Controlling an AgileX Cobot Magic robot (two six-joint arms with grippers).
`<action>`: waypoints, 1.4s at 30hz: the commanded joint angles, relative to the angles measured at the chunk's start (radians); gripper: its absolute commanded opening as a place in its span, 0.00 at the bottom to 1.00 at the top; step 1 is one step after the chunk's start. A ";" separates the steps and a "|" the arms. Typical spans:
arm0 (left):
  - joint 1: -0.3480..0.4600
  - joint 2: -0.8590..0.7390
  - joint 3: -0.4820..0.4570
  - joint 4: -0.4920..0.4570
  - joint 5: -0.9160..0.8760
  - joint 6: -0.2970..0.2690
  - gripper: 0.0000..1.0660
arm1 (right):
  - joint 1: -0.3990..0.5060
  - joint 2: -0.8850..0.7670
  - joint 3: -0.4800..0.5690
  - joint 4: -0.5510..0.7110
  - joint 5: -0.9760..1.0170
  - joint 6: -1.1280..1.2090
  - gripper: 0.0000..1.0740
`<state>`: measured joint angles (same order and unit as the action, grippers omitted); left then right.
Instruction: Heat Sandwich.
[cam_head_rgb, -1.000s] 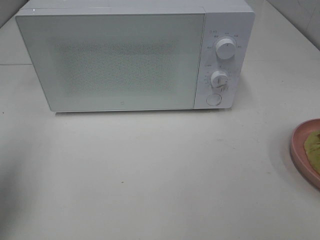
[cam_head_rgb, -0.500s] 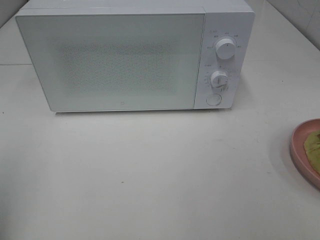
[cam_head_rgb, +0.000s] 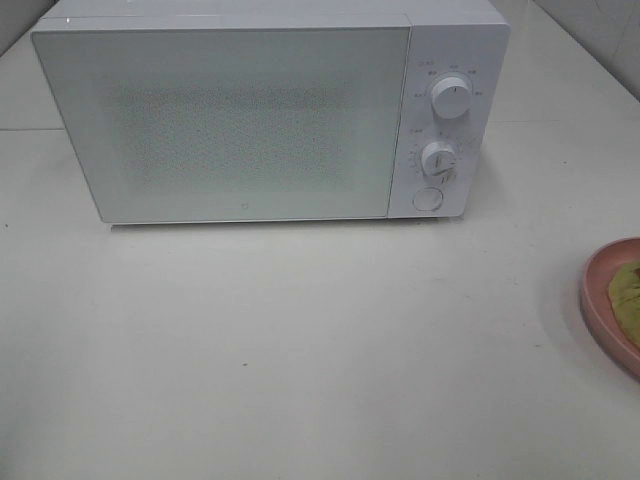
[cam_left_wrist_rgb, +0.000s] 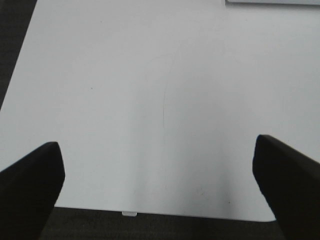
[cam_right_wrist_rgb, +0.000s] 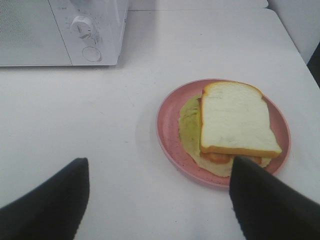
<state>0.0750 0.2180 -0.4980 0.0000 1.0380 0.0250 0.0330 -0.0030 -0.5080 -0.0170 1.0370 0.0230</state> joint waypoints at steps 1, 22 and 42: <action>-0.001 -0.088 0.004 -0.010 0.000 0.000 0.92 | -0.003 -0.028 0.001 -0.001 -0.009 -0.010 0.70; -0.063 -0.252 0.005 -0.008 -0.001 0.001 0.92 | -0.003 -0.028 0.001 -0.001 -0.009 -0.010 0.70; -0.062 -0.251 0.005 -0.006 -0.001 0.001 0.92 | -0.003 -0.028 0.001 -0.001 -0.009 -0.010 0.70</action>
<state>0.0110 -0.0040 -0.4980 0.0000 1.0380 0.0250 0.0330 -0.0030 -0.5080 -0.0170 1.0370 0.0230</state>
